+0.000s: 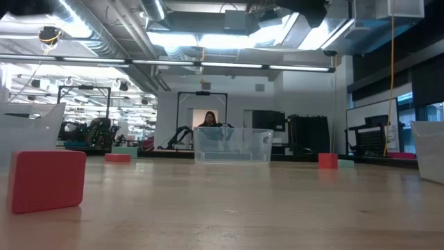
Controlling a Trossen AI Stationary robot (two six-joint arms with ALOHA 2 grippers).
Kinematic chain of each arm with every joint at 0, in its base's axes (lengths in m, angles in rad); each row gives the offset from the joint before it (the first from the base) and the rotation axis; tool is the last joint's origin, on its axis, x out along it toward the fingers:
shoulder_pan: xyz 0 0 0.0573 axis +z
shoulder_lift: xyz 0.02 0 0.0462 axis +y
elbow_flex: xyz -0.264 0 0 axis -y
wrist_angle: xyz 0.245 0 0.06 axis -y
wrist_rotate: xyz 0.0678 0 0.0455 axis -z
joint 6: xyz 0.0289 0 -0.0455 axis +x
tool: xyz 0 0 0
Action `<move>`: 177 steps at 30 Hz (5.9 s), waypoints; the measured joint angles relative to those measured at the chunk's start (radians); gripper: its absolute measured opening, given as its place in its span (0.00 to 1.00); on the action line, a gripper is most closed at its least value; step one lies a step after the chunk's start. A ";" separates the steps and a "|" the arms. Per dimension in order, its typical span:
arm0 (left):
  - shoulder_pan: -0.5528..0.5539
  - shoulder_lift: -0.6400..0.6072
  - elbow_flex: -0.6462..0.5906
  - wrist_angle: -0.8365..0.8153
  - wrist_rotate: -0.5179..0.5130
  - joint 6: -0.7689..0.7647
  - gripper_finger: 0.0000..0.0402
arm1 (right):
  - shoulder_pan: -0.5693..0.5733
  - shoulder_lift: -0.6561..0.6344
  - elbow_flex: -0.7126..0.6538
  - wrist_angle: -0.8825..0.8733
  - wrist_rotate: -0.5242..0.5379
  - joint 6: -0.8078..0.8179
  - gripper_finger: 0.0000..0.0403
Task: Sort & place blocks by color
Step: Put the top right orange block into the gray bin
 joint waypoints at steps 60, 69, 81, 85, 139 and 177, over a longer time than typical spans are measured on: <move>0.375 -0.507 -0.410 1.139 -0.319 0.582 0.55 | 0.000 0.000 0.000 0.108 0.033 -0.032 0.89; 0.375 -0.507 -0.410 1.139 -0.319 0.582 0.55 | 0.000 0.000 0.000 0.107 0.063 -0.030 0.89; 0.375 -0.507 -0.410 1.140 -0.343 0.582 0.55 | 0.000 0.000 0.000 0.106 0.062 -0.030 0.89; 0.375 -0.507 -0.410 1.140 -0.344 0.575 0.55 | 0.000 0.000 0.000 0.106 0.061 -0.030 0.89; 0.375 -0.508 -0.410 1.140 -0.367 0.573 0.55 | 0.000 0.000 0.000 0.082 0.061 -0.030 0.89; 0.375 -0.569 -0.409 1.139 -0.407 0.522 0.55 | -0.003 0.000 0.000 0.082 0.117 0.000 0.89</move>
